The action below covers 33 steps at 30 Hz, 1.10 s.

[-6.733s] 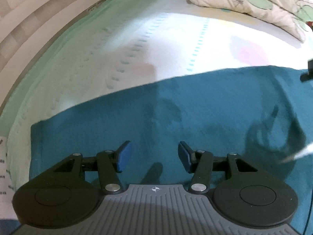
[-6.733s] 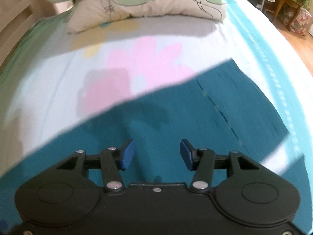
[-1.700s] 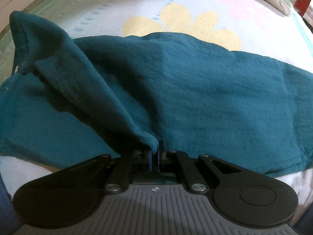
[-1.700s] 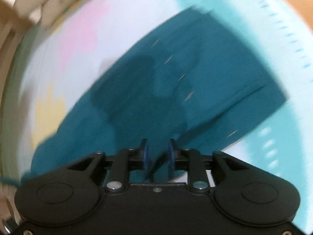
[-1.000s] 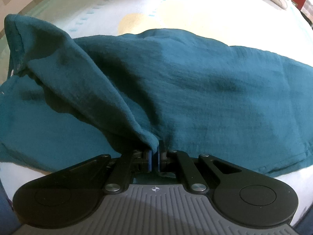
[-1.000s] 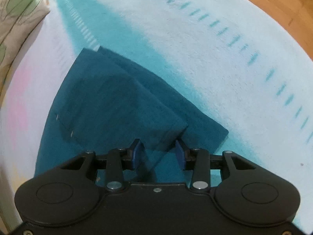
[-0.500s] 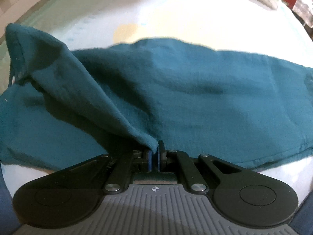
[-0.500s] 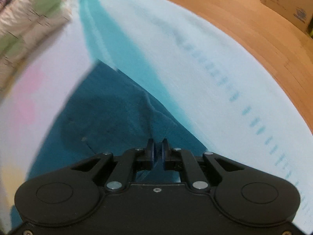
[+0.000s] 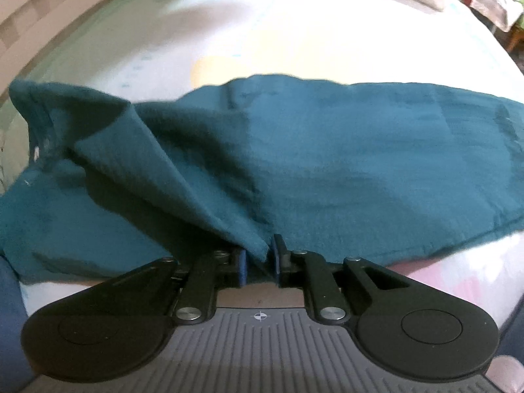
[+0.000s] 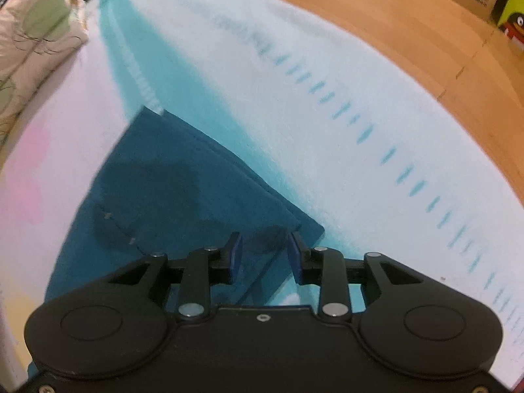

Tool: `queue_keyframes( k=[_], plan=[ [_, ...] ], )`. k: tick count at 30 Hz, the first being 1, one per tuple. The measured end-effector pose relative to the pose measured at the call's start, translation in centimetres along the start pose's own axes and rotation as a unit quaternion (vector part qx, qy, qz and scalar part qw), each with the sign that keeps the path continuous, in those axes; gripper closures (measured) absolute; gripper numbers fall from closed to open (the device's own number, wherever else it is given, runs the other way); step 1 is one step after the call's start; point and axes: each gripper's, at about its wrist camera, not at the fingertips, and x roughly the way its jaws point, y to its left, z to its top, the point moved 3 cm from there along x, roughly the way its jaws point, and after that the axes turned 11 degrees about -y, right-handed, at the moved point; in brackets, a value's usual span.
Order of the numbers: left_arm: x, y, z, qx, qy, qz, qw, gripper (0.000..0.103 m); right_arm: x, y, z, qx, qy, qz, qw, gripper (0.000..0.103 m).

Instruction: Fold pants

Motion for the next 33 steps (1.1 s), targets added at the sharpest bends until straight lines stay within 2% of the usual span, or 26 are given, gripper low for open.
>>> queue_keyframes(
  k=[6, 10, 14, 20, 23, 26, 29, 33],
  plan=[
    [-0.6, 0.6, 0.1, -0.001, -0.007, -0.024, 0.9997, 0.087, -3.7, 3.9, -1.6, -0.062, -0.030, 0.040, 0.997, 0.061],
    [1.1, 1.1, 0.3, -0.041, 0.008, -0.031, 0.9986, 0.087, -5.6, 7.6, -4.4, -0.112, -0.018, 0.097, 0.989, 0.060],
    [3.4, 2.0, -0.5, -0.092, 0.045, -0.046, 0.9937, 0.087, -7.1, 11.5, -9.2, -0.170, 0.011, 0.162, 0.972, 0.060],
    [2.3, 3.9, -0.6, -0.132, 0.047, -0.085, 0.9865, 0.086, -7.2, 17.1, -18.2, -0.258, 0.076, 0.226, 0.936, 0.060],
    [1.6, 4.9, -0.3, -0.142, 0.047, -0.103, 0.9834, 0.084, -7.0, 19.2, -21.7, -0.293, 0.097, 0.238, 0.921, 0.060],
    [1.6, 5.4, -0.3, -0.139, 0.050, -0.106, 0.9833, 0.080, -5.8, 20.5, -24.3, -0.326, 0.111, 0.234, 0.909, 0.060],
    [2.2, 5.8, -0.5, -0.145, 0.062, -0.111, 0.9811, 0.079, -3.8, 20.7, -25.9, -0.345, 0.125, 0.214, 0.905, 0.060],
    [1.8, 6.9, -0.3, -0.144, 0.061, -0.114, 0.9811, 0.079, -3.1, 20.7, -25.5, -0.364, 0.107, 0.209, 0.901, 0.065]
  ],
)
